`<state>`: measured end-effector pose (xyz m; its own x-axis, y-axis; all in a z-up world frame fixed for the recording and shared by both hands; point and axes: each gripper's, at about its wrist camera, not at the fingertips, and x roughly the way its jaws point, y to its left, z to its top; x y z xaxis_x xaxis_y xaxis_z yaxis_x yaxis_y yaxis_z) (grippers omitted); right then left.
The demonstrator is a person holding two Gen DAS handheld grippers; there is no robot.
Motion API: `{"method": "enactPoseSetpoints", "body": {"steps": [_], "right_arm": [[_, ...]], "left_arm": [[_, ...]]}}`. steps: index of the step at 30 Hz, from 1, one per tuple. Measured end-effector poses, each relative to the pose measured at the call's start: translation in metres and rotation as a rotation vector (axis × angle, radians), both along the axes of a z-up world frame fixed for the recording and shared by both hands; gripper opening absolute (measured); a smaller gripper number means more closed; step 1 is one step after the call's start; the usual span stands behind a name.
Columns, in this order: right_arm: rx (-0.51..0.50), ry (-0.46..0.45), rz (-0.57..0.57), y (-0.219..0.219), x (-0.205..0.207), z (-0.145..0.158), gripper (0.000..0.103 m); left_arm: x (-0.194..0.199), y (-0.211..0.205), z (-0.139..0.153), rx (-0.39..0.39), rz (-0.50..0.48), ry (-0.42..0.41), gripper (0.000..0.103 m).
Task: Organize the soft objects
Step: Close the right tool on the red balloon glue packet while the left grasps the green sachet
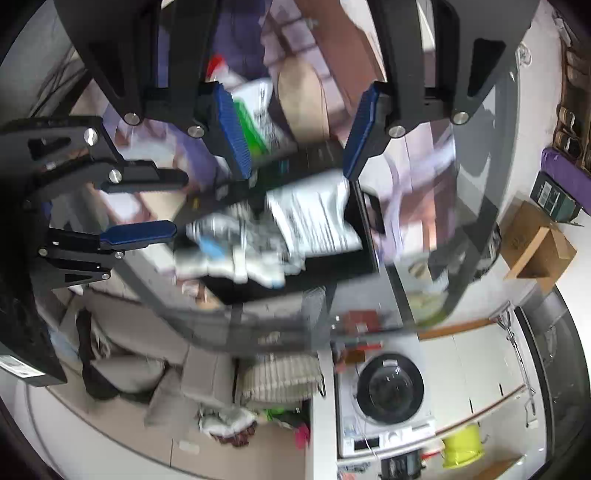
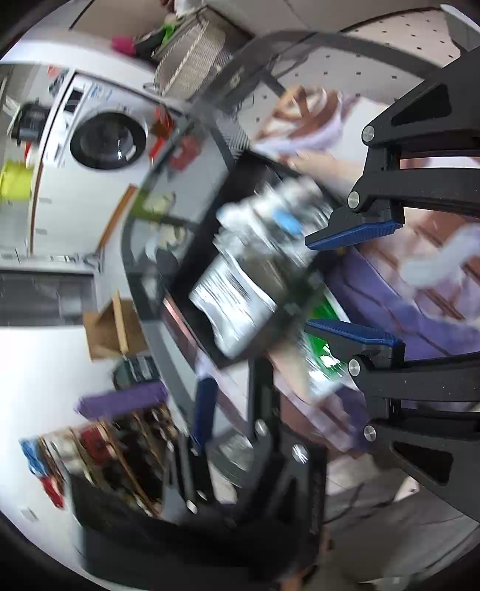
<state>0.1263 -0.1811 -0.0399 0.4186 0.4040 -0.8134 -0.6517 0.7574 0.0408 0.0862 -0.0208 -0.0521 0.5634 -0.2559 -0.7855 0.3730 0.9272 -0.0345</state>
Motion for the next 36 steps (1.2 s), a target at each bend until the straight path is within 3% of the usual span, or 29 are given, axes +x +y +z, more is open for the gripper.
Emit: {"method": "enactPoseSetpoints", "body": {"steps": [4,9,17,24,26,28,32,35,36], "right_arm": [[-0.064,0.056,0.036,0.009,-0.021,-0.034,0.040],[-0.111,0.125,-0.024,0.004,-0.008,-0.063,0.040],[-0.094,0.117,-0.058,0.009,0.005,-0.066,0.040],[-0.060,0.109,0.059,0.053,-0.002,-0.062,0.040],[-0.074,0.100,0.055,0.055,-0.007,-0.060,0.040],[-0.023,0.109,0.053,0.053,-0.015,-0.053,0.040],[0.053,0.119,0.141,0.057,-0.037,-0.045,0.072],[-0.056,0.066,0.201,0.072,-0.059,-0.061,0.071],[-0.090,0.056,0.209,0.076,-0.061,-0.067,0.062]], "left_arm": [[-0.010,-0.003,-0.023,0.025,-0.023,0.057,0.052],[-0.009,0.002,-0.035,0.054,-0.004,0.091,0.052],[-0.003,0.022,-0.029,0.060,0.061,0.071,0.052],[-0.004,0.033,-0.030,0.057,0.093,0.077,0.053],[-0.003,0.034,-0.032,0.065,0.088,0.087,0.053],[-0.003,0.033,-0.031,0.075,0.087,0.080,0.053],[0.002,0.038,-0.029,0.056,0.113,0.084,0.053],[0.002,0.033,-0.032,0.069,0.097,0.095,0.054],[0.001,0.030,-0.034,0.078,0.085,0.097,0.054]]}}
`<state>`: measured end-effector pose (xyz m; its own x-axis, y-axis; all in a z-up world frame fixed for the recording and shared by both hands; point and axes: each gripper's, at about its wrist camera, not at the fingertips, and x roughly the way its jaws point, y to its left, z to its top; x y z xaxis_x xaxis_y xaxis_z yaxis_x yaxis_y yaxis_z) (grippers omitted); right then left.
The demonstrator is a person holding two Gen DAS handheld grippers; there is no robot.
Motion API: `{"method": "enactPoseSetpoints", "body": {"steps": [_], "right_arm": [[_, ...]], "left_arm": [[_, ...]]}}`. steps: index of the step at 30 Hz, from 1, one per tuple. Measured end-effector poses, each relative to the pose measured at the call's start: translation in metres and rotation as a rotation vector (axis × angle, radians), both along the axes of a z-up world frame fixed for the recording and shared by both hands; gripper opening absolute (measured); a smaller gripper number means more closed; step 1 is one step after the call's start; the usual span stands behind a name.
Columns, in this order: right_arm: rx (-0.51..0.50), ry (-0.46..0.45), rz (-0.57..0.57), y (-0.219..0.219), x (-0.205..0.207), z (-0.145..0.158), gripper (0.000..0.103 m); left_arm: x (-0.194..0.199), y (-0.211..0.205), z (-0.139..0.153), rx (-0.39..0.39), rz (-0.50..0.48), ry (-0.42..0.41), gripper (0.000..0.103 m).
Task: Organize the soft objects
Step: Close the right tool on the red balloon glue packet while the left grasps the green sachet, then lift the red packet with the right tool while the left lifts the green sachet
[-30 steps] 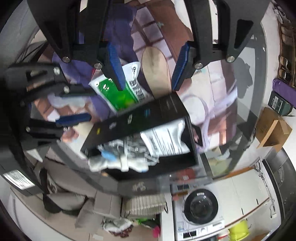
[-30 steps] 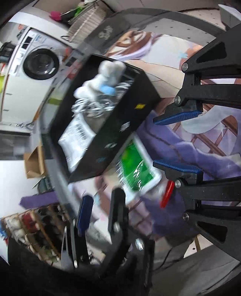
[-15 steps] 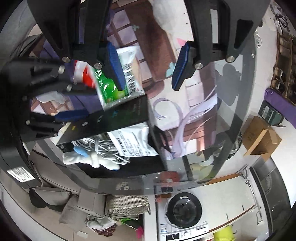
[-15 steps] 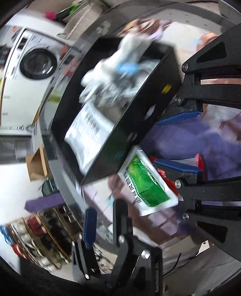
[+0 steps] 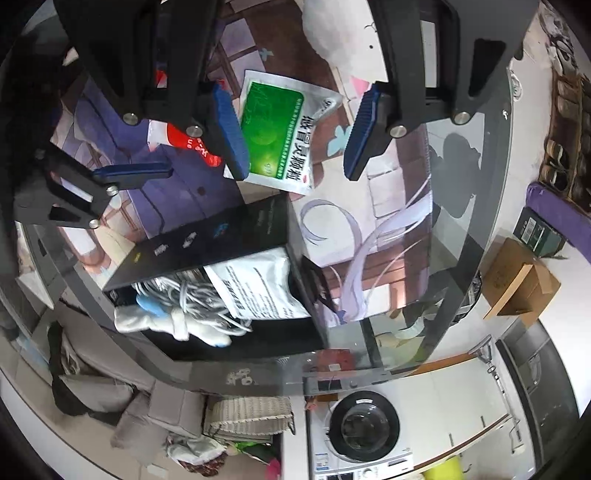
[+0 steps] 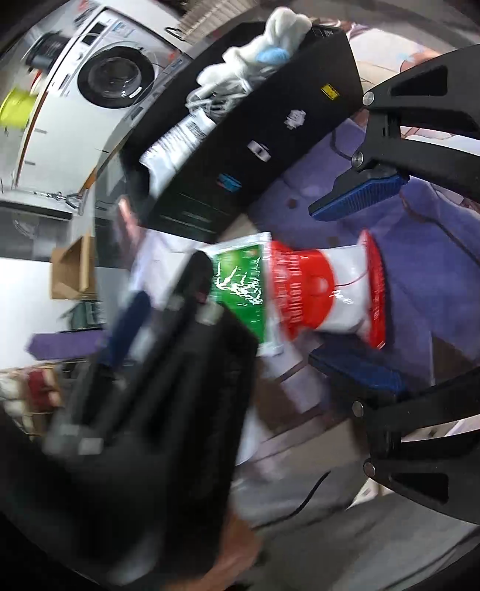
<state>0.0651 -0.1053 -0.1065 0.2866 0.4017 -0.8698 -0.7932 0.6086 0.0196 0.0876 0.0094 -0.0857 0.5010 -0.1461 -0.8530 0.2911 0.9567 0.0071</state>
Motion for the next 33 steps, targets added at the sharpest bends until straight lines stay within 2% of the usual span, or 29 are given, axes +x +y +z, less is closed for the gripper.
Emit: {"method": "enactPoseSetpoints", "body": {"steps": [1,2,3,5,9,11,13,18,20,22,24,26,30,33], "right_arm": [[-0.028,-0.001,0.007,0.001,-0.001,-0.007,0.057],[-0.022,0.021,0.006,-0.002,0.001,-0.010,0.047],[-0.017,0.034,-0.019,-0.006,0.005,-0.009,0.045],[-0.048,0.022,-0.107,-0.023,0.014,-0.002,0.045],[-0.048,0.038,-0.183,-0.055,0.024,0.006,0.046],[-0.059,0.040,-0.220,-0.066,0.029,0.004,0.046],[-0.053,0.082,-0.224,-0.073,0.034,-0.002,0.047],[-0.052,0.095,-0.215,-0.069,0.040,-0.002,0.050],[-0.049,0.092,-0.214,-0.064,0.041,-0.002,0.050],[-0.048,0.098,-0.211,-0.061,0.039,-0.002,0.050],[-0.059,0.095,-0.206,-0.058,0.037,-0.001,0.050],[-0.065,0.097,-0.207,-0.062,0.039,-0.005,0.050],[-0.058,0.101,-0.204,-0.062,0.045,-0.006,0.050],[-0.054,0.096,-0.206,-0.061,0.043,-0.007,0.050]], "left_arm": [[-0.001,-0.003,-0.002,0.006,-0.017,0.006,0.055],[-0.002,-0.006,-0.004,0.010,-0.030,0.012,0.057],[-0.003,-0.009,-0.008,0.019,-0.043,0.020,0.058],[-0.001,-0.013,-0.016,0.046,-0.059,0.045,0.058],[0.001,-0.022,-0.034,0.105,-0.077,0.086,0.059],[0.001,-0.027,-0.034,0.133,-0.090,0.069,0.068],[0.002,-0.028,-0.034,0.154,-0.086,0.055,0.074],[0.000,-0.022,-0.034,0.115,-0.095,0.080,0.074],[-0.003,-0.018,-0.036,0.061,-0.106,0.119,0.074],[-0.006,-0.018,-0.037,0.020,-0.130,0.134,0.071],[-0.008,-0.018,-0.037,-0.007,-0.145,0.132,0.062],[-0.010,-0.018,-0.036,-0.007,-0.145,0.126,0.048],[-0.012,-0.022,-0.035,-0.001,-0.138,0.111,0.041],[-0.015,-0.026,-0.032,-0.002,-0.143,0.110,0.040]]}}
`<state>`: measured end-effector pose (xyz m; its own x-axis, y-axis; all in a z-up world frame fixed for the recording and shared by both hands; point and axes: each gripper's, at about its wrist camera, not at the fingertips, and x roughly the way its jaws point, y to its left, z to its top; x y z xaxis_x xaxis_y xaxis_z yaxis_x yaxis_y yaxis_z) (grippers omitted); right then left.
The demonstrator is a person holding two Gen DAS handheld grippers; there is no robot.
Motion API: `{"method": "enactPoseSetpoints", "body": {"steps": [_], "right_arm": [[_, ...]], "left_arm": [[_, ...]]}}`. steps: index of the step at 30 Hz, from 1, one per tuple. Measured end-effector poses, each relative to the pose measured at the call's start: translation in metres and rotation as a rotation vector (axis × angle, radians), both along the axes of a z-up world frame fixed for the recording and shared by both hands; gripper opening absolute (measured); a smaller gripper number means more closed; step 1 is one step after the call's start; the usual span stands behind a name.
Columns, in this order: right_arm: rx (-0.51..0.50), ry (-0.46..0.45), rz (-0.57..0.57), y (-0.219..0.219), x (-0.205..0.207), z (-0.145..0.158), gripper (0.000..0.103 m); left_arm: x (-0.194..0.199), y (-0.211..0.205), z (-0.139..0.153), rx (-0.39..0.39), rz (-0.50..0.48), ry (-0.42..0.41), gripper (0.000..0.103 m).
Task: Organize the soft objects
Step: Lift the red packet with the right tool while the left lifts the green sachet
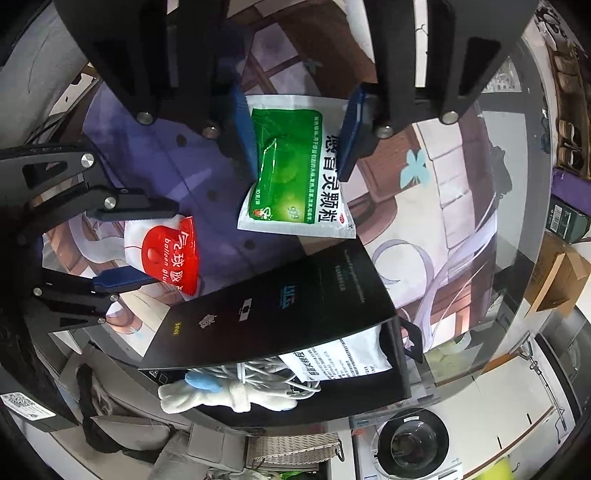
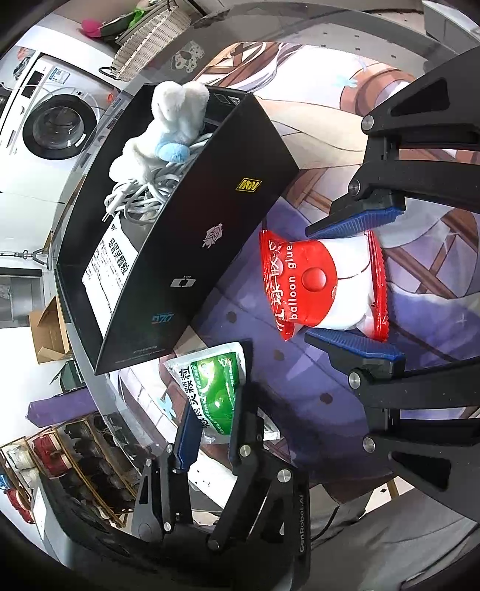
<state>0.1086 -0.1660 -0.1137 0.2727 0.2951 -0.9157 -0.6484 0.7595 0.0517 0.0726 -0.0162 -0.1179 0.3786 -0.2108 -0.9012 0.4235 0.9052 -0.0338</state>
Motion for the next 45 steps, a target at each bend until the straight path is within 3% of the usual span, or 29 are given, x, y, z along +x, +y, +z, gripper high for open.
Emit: {"method": "enactPoseSetpoints", "body": {"steps": [3,11,17,23,30,33,37,45], "right_arm": [[0.001,-0.003,0.002,0.002,-0.006,-0.001,0.045],[0.002,-0.032,0.031,0.005,-0.014,0.001,0.043],[0.054,-0.101,0.014,-0.004,-0.019,0.022,0.043],[0.178,-0.278,0.001,-0.011,-0.030,0.063,0.043],[0.408,-0.564,-0.054,-0.032,-0.056,0.118,0.044],[0.475,-0.696,-0.095,-0.042,-0.071,0.132,0.044],[0.518,-0.784,-0.117,-0.048,-0.085,0.142,0.044],[0.518,-0.795,-0.149,-0.053,-0.092,0.144,0.044]], "left_arm": [[-0.001,-0.001,0.002,-0.006,0.000,0.002,0.038],[-0.004,-0.003,0.008,-0.013,0.003,-0.023,0.037],[-0.010,0.004,0.034,-0.048,0.020,-0.133,0.036],[-0.035,0.000,0.077,-0.048,-0.036,-0.400,0.036],[-0.057,0.022,0.117,-0.194,-0.002,-0.654,0.036],[-0.064,0.028,0.122,-0.220,0.001,-0.709,0.036],[-0.067,0.028,0.122,-0.203,-0.015,-0.743,0.036],[-0.068,0.027,0.124,-0.209,0.004,-0.734,0.036]]}}
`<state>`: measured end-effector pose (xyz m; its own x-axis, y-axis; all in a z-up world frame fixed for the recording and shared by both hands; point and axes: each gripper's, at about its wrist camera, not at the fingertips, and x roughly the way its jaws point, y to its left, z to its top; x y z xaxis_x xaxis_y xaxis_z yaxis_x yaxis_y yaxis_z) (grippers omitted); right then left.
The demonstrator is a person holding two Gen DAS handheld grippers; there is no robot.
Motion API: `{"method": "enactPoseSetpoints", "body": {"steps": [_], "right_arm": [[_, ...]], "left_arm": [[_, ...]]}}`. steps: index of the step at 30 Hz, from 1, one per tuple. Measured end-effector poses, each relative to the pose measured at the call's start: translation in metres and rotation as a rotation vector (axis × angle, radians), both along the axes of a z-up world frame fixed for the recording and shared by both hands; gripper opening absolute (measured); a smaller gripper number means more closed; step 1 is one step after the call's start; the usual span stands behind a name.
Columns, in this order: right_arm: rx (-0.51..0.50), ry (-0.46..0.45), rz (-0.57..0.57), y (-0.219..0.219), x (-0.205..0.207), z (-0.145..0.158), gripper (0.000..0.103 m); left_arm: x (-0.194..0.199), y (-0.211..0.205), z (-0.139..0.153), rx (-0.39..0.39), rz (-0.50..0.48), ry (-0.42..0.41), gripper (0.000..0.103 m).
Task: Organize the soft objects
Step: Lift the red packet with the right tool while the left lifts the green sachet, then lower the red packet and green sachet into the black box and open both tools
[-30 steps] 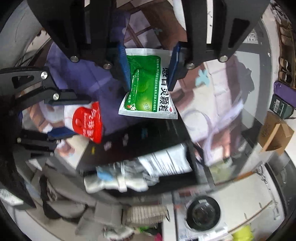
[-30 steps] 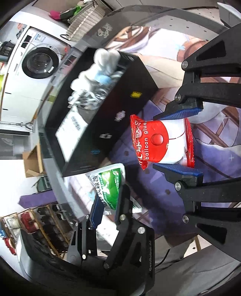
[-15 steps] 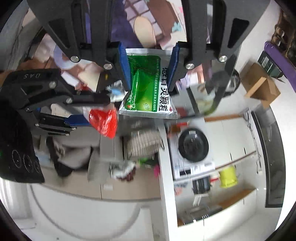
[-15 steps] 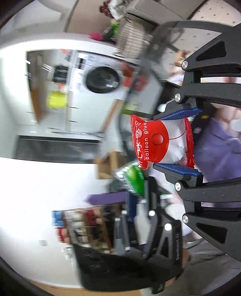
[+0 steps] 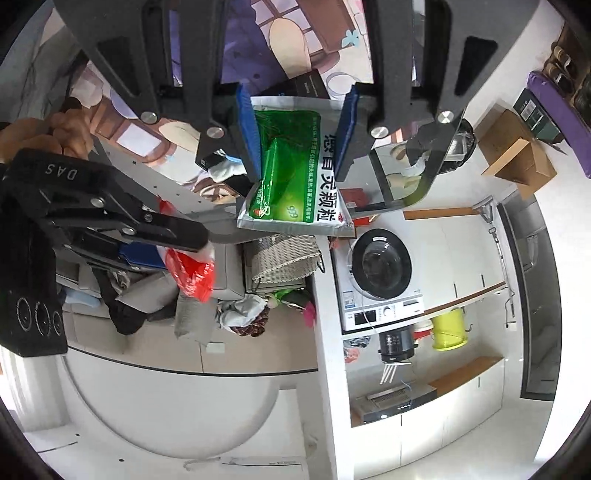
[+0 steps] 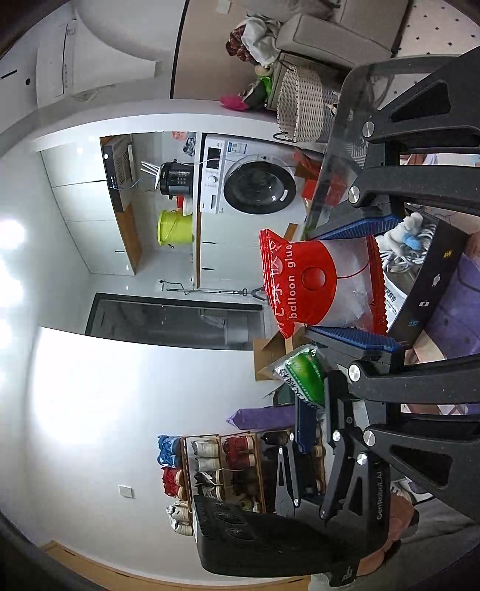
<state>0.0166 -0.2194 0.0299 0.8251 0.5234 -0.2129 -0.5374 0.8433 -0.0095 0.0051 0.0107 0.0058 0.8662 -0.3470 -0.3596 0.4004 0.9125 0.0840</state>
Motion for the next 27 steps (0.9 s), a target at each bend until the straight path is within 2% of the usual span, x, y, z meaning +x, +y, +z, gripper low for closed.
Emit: {"method": "enactPoseSetpoints", "body": {"steps": [5,11,16,21,27], "right_arm": [[0.006,-0.009,-0.006,0.002,0.000,0.002,0.044],[-0.004,-0.022,-0.026,0.002,0.009,0.007,0.044],[0.003,-0.013,-0.064,0.004,0.039,0.015,0.044],[0.016,-0.060,-0.105,0.007,0.070,0.031,0.044],[0.018,-0.032,-0.122,0.014,0.102,0.033,0.044]], "left_arm": [[0.000,-0.001,0.005,-0.019,0.038,-0.012,0.036],[0.022,-0.006,0.017,-0.066,0.054,-0.013,0.036],[0.048,-0.011,0.026,-0.090,0.105,-0.033,0.036],[0.071,-0.010,0.035,-0.147,0.164,-0.042,0.037],[0.089,-0.009,0.033,-0.163,0.207,-0.027,0.037]]}}
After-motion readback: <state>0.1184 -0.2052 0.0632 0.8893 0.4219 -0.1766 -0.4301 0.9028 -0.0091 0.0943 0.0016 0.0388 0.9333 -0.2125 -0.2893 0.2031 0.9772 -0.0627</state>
